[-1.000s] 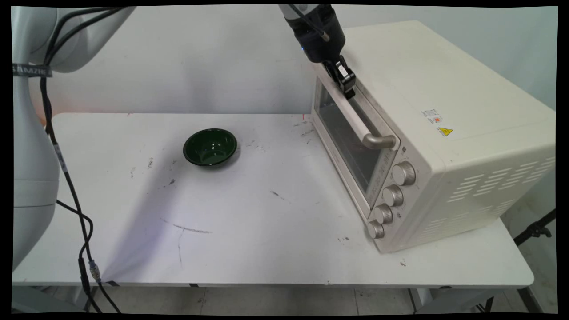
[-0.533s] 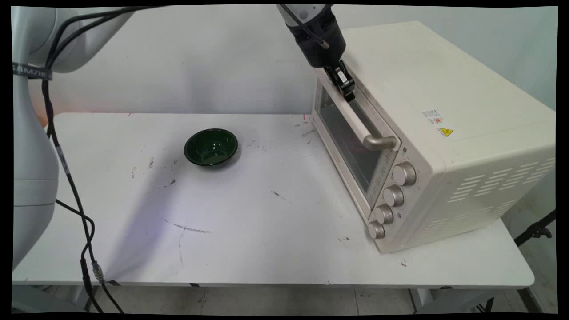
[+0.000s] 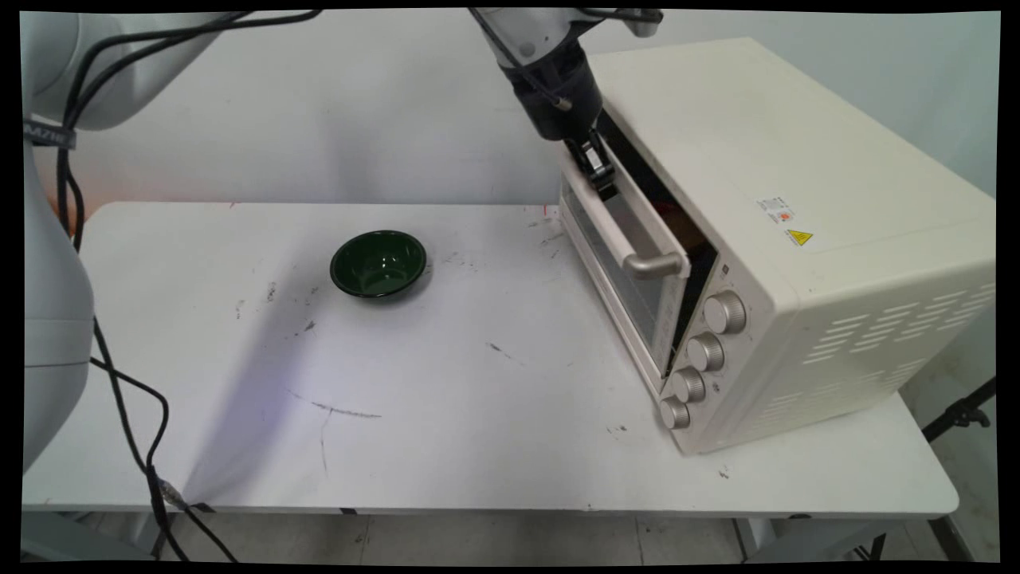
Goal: Open the oven
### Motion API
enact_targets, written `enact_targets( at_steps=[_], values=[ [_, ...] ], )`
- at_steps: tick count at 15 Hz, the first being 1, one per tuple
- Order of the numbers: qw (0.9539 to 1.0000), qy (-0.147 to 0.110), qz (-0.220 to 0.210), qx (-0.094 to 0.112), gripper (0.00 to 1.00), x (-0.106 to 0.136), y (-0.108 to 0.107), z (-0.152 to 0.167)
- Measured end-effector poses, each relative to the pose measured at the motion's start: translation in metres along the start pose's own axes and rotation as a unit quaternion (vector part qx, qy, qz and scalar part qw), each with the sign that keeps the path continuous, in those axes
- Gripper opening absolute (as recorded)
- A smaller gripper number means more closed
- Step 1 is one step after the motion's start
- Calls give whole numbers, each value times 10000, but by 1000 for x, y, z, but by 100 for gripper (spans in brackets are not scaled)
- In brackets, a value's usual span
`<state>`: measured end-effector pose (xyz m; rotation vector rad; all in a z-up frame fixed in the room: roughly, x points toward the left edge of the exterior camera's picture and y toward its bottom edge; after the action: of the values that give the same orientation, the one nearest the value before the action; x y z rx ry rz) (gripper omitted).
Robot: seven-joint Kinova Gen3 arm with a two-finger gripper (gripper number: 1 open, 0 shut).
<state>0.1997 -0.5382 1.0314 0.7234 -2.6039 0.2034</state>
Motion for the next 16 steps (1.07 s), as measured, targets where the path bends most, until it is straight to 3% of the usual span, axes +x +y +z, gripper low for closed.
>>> enact_targets(
  at_steps=[6, 16],
  values=[
    [9998, 5, 191, 74, 0, -20, 7, -8],
    [9986, 439, 45, 302, 0, -74, 11, -33]
  ],
)
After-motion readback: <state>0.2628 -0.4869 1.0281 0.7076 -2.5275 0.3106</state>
